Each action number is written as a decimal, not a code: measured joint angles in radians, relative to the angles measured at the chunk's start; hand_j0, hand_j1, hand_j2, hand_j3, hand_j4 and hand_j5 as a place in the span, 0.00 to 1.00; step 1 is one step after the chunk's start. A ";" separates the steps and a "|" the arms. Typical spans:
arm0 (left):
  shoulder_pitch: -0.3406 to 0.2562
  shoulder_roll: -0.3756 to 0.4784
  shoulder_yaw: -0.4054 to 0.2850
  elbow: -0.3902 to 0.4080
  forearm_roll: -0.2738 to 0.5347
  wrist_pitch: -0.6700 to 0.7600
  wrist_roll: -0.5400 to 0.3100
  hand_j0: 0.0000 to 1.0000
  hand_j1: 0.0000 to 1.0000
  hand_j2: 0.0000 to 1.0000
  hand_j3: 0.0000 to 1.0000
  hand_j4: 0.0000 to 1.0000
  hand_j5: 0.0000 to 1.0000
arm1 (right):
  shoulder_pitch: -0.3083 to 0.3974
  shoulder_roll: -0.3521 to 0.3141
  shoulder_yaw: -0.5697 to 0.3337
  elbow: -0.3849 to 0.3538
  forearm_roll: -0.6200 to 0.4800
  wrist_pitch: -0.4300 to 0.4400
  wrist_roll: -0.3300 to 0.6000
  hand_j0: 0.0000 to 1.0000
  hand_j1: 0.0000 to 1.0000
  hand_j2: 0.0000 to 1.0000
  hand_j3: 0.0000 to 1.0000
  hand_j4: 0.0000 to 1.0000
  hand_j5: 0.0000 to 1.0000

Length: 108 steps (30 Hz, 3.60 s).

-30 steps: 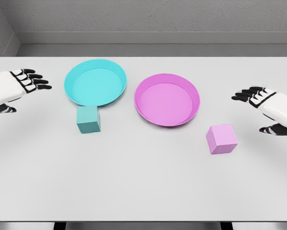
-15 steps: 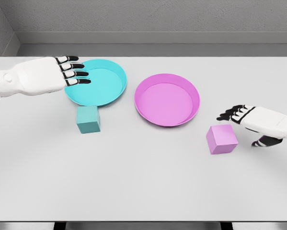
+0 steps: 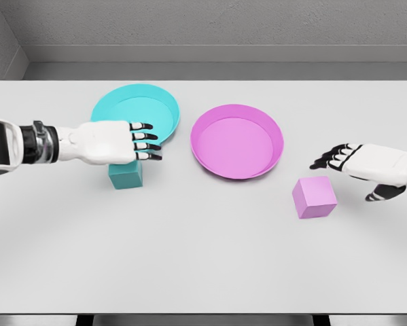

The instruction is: Place the blocks in the corresponding plates according to their colors

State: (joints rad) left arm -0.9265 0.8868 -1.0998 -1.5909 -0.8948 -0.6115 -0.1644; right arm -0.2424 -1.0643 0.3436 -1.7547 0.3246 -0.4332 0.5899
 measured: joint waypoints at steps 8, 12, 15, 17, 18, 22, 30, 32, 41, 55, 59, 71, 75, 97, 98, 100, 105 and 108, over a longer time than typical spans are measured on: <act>-0.008 -0.018 -0.051 0.030 0.000 0.000 0.000 1.00 1.00 1.00 1.00 1.00 1.00 | -0.110 0.043 0.126 0.000 -0.001 0.007 0.020 1.00 1.00 1.00 1.00 1.00 1.00; -0.008 -0.019 -0.059 0.043 -0.001 0.000 0.000 1.00 1.00 1.00 1.00 1.00 1.00 | -0.115 0.049 0.147 0.000 0.000 0.003 0.021 1.00 1.00 1.00 1.00 1.00 1.00; -0.008 -0.020 -0.069 0.054 -0.002 0.000 -0.001 1.00 1.00 1.00 1.00 1.00 1.00 | -0.117 0.053 0.155 0.001 0.000 0.002 0.021 1.00 1.00 1.00 1.00 1.00 1.00; -0.008 -0.029 -0.075 0.062 -0.004 0.000 -0.001 1.00 1.00 1.00 1.00 1.00 1.00 | -0.118 0.058 0.174 0.001 0.000 0.005 0.021 1.00 1.00 1.00 1.00 1.00 1.00; -0.008 -0.033 -0.078 0.065 -0.005 0.000 -0.001 1.00 1.00 1.00 1.00 1.00 1.00 | -0.118 0.061 0.183 0.001 0.000 0.006 0.021 1.00 1.00 1.00 1.00 1.00 1.00; -0.008 -0.039 -0.086 0.070 -0.006 0.000 -0.002 1.00 1.00 1.00 1.00 1.00 1.00 | -0.118 0.065 0.200 0.001 0.000 0.008 0.021 1.00 1.00 1.00 1.00 1.00 1.00; -0.015 -0.039 -0.087 0.073 -0.010 0.000 -0.002 0.98 0.98 0.98 0.98 0.98 0.98 | -0.118 0.067 0.212 0.002 0.001 0.005 0.022 0.71 0.71 0.71 0.71 0.71 0.71; -0.015 -0.039 -0.087 0.075 -0.010 0.000 -0.006 0.91 0.91 0.91 0.91 0.91 0.91 | -0.118 0.066 0.212 0.002 0.002 0.005 0.022 0.71 0.71 0.71 0.71 0.71 0.71; -0.012 -0.038 -0.087 0.079 -0.009 0.002 -0.018 0.59 0.59 0.59 0.59 0.59 0.59 | -0.137 0.067 0.213 0.000 0.001 0.005 0.021 0.71 0.71 0.71 0.71 0.71 0.71; -0.014 -0.037 -0.082 0.067 -0.009 0.003 -0.038 0.46 0.46 0.46 0.46 0.46 0.46 | -0.169 0.064 0.199 0.000 -0.004 -0.005 0.021 0.68 0.68 0.68 0.68 0.68 0.68; -0.018 -0.023 -0.079 0.043 0.020 0.001 -0.039 0.46 0.46 0.46 0.46 0.46 0.46 | -0.183 0.063 0.196 0.000 -0.004 -0.004 0.021 0.68 0.68 0.68 0.68 0.68 0.68; -0.080 0.035 -0.042 -0.032 0.078 0.001 -0.035 0.32 0.32 0.32 0.32 0.32 0.32 | -0.227 0.064 0.184 0.001 -0.007 0.013 0.021 0.67 0.67 0.67 0.67 0.67 0.67; -0.087 0.034 -0.008 -0.013 0.086 0.000 -0.037 0.29 0.29 0.29 0.29 0.29 0.29 | -0.244 0.066 0.177 0.001 -0.008 0.048 0.021 0.67 0.67 0.67 0.67 0.67 0.67; -0.132 -0.319 0.042 0.578 0.025 -0.001 -0.047 0.30 0.30 0.30 0.30 0.30 0.30 | -0.336 0.131 0.208 0.001 -0.009 0.182 0.021 0.66 0.66 0.66 0.66 0.66 0.66; -0.132 -0.331 0.040 0.592 0.015 -0.001 -0.047 0.31 0.31 0.31 0.31 0.31 0.31 | -0.341 0.135 0.215 0.001 -0.009 0.186 0.021 0.66 0.66 0.66 0.66 0.66 0.66; -0.143 -0.353 0.037 0.619 0.000 0.000 -0.046 0.35 0.35 0.35 0.35 0.35 0.35 | -0.354 0.145 0.232 0.001 -0.009 0.196 0.021 0.66 0.66 0.66 0.66 0.66 0.66; -0.152 -0.383 0.019 0.654 -0.012 0.000 -0.044 0.66 0.66 0.66 0.66 0.66 0.66 | -0.399 0.176 0.281 0.001 -0.009 0.222 0.021 0.66 0.66 0.66 0.66 0.66 0.66; -0.153 -0.386 0.016 0.659 -0.014 0.000 -0.044 0.85 0.85 0.85 0.85 0.85 0.85 | -0.425 0.192 0.301 0.001 -0.010 0.236 0.021 0.66 0.66 0.66 0.66 0.66 0.66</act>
State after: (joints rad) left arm -1.0799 0.5004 -1.0835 -0.9314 -0.9092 -0.6117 -0.2086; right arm -0.6673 -0.8721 0.6447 -1.7532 0.3148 -0.1975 0.6113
